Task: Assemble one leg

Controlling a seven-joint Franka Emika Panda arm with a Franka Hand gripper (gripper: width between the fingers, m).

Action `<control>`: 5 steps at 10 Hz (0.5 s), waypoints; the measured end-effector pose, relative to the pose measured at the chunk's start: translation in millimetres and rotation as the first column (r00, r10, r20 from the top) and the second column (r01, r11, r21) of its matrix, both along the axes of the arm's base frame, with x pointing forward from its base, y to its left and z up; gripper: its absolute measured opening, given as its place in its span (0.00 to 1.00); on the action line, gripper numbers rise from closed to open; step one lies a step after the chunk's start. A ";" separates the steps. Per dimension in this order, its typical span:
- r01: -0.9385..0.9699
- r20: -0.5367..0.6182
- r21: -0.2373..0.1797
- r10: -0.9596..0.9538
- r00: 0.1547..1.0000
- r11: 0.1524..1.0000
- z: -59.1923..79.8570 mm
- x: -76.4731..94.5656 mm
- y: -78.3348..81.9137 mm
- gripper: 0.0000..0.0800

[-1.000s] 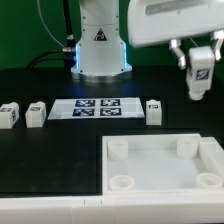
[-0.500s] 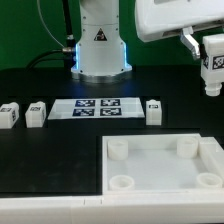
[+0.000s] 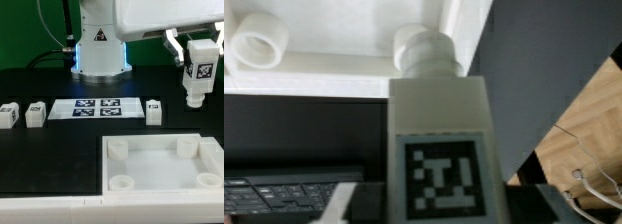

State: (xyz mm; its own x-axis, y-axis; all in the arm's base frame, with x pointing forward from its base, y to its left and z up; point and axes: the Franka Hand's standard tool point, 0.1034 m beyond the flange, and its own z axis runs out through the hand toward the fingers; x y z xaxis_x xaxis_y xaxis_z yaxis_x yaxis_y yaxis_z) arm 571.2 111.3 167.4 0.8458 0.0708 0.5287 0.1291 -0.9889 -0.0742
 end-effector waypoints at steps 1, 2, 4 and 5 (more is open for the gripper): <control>0.000 -0.001 0.000 0.000 1.000 1.000 -0.7 -0.3 -0.2 0.37; 0.003 -0.004 0.000 -0.003 1.000 1.000 -2.9 0.6 -1.4 0.37; -0.002 0.034 -0.006 0.002 0.999 1.000 -15.0 33.6 -10.5 0.37; -0.004 0.048 0.000 0.004 0.999 1.000 -14.6 46.8 -7.3 0.37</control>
Offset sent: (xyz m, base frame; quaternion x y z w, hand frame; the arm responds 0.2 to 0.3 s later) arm 0.0627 0.0124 -0.0131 0.0528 0.0499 -0.0054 0.9973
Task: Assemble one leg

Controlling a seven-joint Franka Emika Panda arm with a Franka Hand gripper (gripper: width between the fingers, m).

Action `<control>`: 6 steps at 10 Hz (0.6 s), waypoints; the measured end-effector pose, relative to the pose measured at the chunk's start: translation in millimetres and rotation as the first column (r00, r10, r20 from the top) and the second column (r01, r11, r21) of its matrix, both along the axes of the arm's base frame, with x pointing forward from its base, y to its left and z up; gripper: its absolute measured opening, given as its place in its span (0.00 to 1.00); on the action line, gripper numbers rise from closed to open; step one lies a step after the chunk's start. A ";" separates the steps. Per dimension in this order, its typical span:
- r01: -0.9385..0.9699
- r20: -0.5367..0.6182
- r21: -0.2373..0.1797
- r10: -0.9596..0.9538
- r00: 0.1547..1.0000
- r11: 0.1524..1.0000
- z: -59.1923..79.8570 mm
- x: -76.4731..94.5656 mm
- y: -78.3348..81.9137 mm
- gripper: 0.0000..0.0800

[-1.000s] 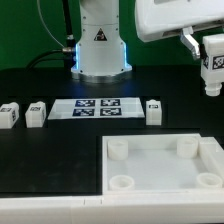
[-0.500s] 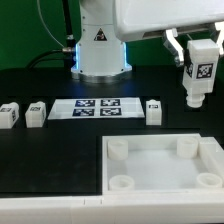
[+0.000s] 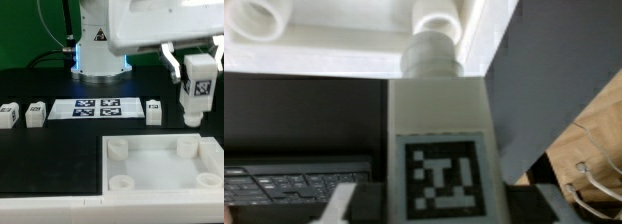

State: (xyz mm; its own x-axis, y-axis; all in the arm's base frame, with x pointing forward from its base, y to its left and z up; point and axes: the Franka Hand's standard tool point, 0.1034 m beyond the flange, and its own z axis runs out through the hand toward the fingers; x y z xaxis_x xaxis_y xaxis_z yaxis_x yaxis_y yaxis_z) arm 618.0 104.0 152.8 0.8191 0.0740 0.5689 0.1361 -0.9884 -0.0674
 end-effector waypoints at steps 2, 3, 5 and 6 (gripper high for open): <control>0.000 -0.003 0.000 0.000 1.000 1.000 -1.8 -1.3 -0.2 0.37; 0.000 -0.004 0.000 0.000 1.000 1.000 -2.0 -1.2 -0.3 0.37; 0.003 0.049 -0.018 -0.003 0.999 1.000 -9.3 4.2 -13.3 0.37; 0.008 0.056 -0.010 -0.007 0.998 1.000 -17.2 4.0 -8.4 0.37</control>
Offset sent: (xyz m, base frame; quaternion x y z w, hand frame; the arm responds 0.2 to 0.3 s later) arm 0.0000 0.0000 0.0000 0.0000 0.0000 0.0000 1.0000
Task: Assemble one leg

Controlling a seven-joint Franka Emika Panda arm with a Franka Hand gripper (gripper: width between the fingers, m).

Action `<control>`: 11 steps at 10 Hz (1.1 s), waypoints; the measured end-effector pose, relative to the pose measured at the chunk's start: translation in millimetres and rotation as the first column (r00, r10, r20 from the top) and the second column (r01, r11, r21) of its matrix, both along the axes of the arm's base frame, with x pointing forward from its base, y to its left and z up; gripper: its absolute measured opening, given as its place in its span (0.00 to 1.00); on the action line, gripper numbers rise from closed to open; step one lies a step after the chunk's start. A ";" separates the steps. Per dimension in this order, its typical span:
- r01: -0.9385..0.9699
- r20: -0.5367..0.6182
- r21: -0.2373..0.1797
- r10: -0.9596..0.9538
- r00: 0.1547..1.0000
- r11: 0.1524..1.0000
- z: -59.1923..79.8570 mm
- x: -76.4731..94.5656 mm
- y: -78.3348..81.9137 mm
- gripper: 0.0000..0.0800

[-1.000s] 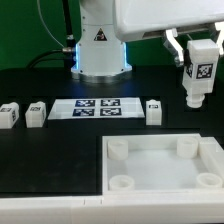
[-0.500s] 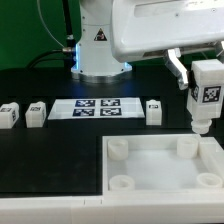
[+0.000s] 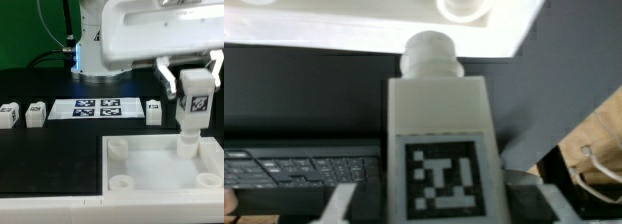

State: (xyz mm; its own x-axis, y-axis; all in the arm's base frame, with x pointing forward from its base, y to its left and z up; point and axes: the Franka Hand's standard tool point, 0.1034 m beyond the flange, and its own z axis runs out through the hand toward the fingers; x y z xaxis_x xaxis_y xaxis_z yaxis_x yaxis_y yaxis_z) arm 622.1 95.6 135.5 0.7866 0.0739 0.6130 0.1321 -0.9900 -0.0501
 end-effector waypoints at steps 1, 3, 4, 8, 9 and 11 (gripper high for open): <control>-0.013 0.014 0.002 0.012 1.000 1.000 1.8 8.2 9.1 0.37; -0.020 0.010 0.008 0.020 1.000 1.000 -15.8 11.6 16.2 0.37; -0.028 0.001 0.012 0.028 1.000 1.000 -20.7 8.8 22.3 0.37; -0.029 -0.007 0.013 0.029 1.000 0.999 -24.1 8.7 22.9 0.37; -0.028 -0.008 0.012 0.028 1.000 1.000 -26.0 8.1 21.9 0.37; -0.022 -0.033 0.011 0.022 0.999 1.000 -45.0 3.8 16.2 0.37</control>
Offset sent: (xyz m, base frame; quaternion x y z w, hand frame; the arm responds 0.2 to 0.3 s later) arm -0.0098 0.0293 -0.0192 0.0251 0.0166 0.0201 0.9993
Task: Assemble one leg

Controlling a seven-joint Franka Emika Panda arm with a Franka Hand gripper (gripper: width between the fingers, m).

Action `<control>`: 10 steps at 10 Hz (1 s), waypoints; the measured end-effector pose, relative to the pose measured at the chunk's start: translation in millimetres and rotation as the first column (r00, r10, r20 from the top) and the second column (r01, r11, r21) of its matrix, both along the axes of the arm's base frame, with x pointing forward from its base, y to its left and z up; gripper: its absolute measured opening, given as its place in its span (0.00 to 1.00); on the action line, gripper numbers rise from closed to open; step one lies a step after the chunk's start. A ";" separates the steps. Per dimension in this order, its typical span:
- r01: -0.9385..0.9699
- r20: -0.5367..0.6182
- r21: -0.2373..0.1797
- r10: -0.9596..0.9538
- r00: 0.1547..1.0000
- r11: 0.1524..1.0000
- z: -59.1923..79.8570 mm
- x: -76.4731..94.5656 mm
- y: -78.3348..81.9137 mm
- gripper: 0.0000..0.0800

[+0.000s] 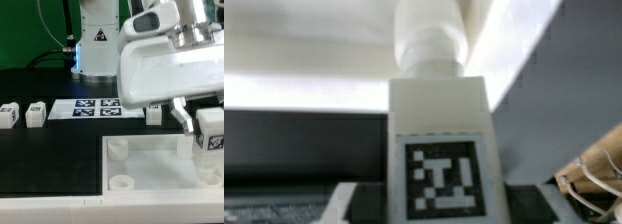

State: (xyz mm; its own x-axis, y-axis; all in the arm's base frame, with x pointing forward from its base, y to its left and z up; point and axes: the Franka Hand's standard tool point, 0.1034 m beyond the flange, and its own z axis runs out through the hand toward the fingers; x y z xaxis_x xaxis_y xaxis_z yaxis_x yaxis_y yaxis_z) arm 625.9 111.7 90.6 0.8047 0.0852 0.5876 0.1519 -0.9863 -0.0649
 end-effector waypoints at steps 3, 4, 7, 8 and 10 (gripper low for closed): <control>0.001 0.000 0.000 -0.001 1.000 1.000 -0.2 1.1 -0.5 0.37; -0.004 -0.001 0.001 0.004 1.000 1.000 -0.5 0.0 2.3 0.37; -0.006 0.005 0.003 0.006 1.000 1.000 -1.0 3.1 5.4 0.37; -0.004 0.008 0.004 0.004 1.000 1.000 -1.3 6.3 5.0 0.37; -0.003 0.002 0.004 0.003 1.000 1.000 -3.3 7.7 4.0 0.37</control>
Offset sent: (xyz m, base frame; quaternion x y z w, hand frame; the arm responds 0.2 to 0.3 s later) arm -0.0135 0.0078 -0.0056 0.0006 -0.0009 0.0109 0.9999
